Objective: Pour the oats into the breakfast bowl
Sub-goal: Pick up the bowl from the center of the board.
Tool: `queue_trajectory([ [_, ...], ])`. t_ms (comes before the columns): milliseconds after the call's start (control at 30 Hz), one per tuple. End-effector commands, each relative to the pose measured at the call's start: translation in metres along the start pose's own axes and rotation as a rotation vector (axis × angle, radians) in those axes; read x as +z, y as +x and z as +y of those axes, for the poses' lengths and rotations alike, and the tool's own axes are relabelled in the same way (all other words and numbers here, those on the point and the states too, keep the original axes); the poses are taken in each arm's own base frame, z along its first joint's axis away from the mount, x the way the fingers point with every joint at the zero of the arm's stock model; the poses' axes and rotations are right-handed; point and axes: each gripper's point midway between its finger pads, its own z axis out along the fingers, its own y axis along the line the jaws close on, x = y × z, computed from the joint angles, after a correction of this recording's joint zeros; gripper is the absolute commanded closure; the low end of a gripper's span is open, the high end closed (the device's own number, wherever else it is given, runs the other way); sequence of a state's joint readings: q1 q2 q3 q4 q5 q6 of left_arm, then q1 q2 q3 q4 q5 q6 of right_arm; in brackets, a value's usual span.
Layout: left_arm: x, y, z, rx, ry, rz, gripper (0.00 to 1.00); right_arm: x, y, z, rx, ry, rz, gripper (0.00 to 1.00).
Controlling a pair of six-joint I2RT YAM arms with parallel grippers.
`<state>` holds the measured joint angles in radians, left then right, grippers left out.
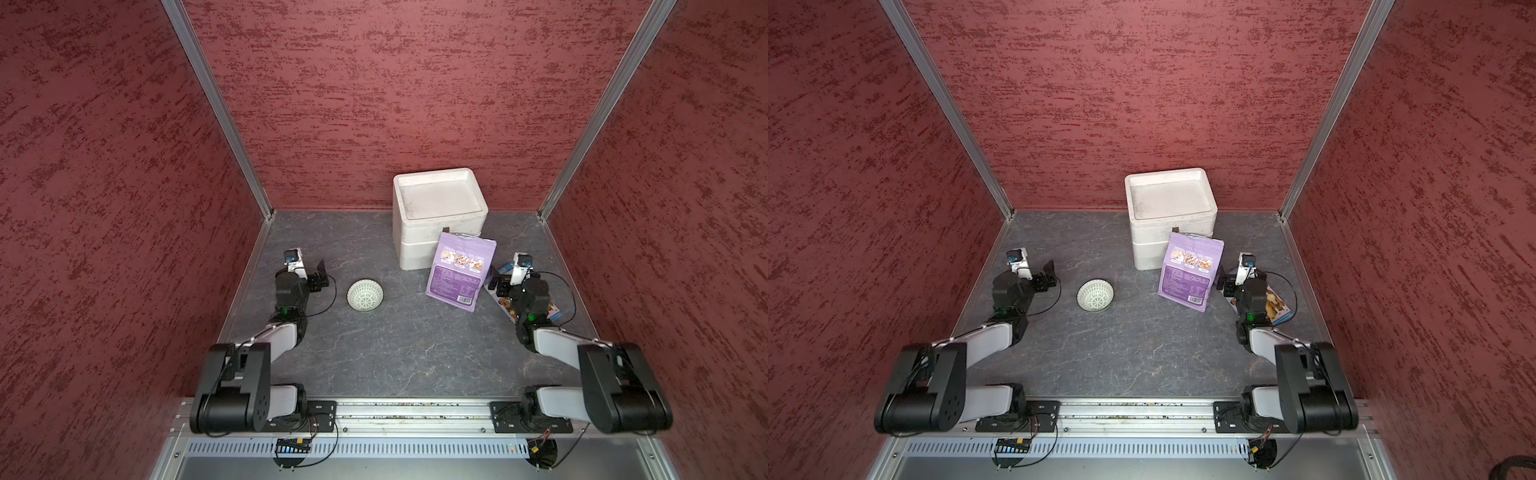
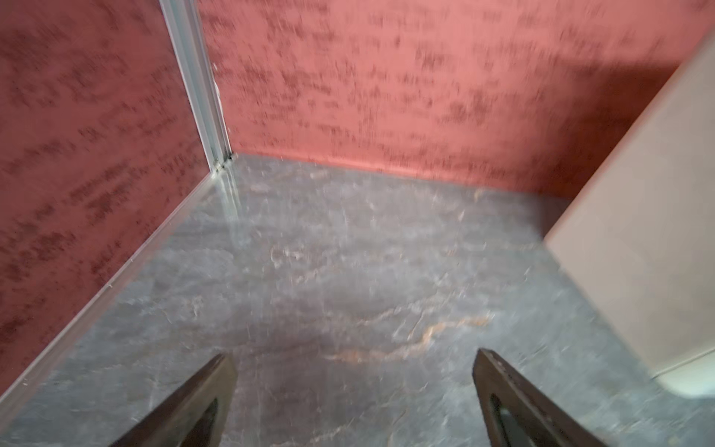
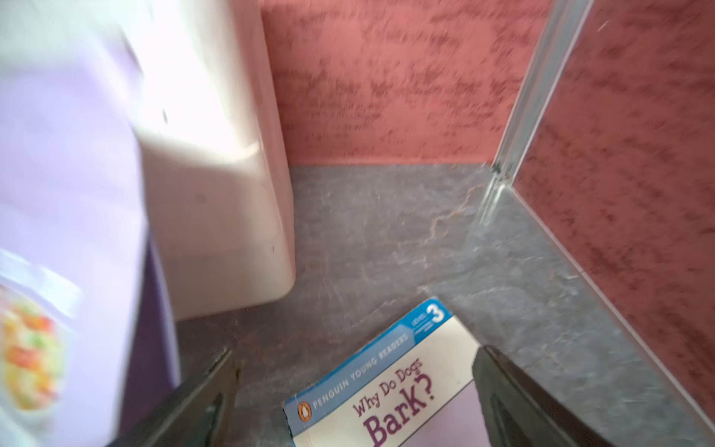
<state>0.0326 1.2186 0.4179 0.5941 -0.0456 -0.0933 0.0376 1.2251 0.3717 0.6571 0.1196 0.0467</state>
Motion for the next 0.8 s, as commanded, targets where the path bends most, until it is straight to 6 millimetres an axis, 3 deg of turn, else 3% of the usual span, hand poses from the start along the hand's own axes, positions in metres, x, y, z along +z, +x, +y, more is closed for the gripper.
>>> queue_trajectory([
  [0, -0.02, -0.019, 0.005, -0.266, -0.052, 0.096, 0.0, -0.017, -0.011, -0.037, 0.211, 0.247, 0.144, 0.01],
  [67, -0.03, -0.023, 0.006, -0.375, -0.061, 0.159, 0.0, -0.026, -0.011, -0.042, 0.306, 0.305, 0.212, 0.01],
  [167, -0.046, -0.014, 0.022, -0.614, -0.155, 0.212, 0.0, -0.037, -0.007, -0.035, 0.395, 0.294, 0.296, 0.01],
  [233, -0.046, -0.022, 0.007, -0.66, 0.01, 0.199, 0.0, -0.053, -0.004, -0.036, 0.367, 0.325, 0.406, 0.01],
  [333, -0.048, -0.002, 0.004, -0.691, -0.02, 0.333, 0.01, -0.068, -0.01, -0.041, 0.389, 0.358, 0.407, 0.01],
  [433, -0.045, 0.019, -0.032, -0.61, 0.045, 0.508, 0.0, -0.082, -0.019, -0.042, 0.434, 0.344, 0.349, 0.01],
  [500, -0.044, 0.032, -0.062, -0.531, 0.083, 0.588, 0.0, -0.089, -0.028, -0.032, 0.446, 0.277, 0.34, 0.01],
  [600, -0.046, 0.05, -0.091, -0.447, 0.088, 0.682, 0.0, -0.093, -0.034, -0.016, 0.454, 0.188, 0.374, 0.01],
  [767, -0.05, 0.084, -0.101, -0.383, 0.005, 0.788, 0.1, -0.098, -0.03, -0.006, 0.449, 0.14, 0.444, 0.01],
])
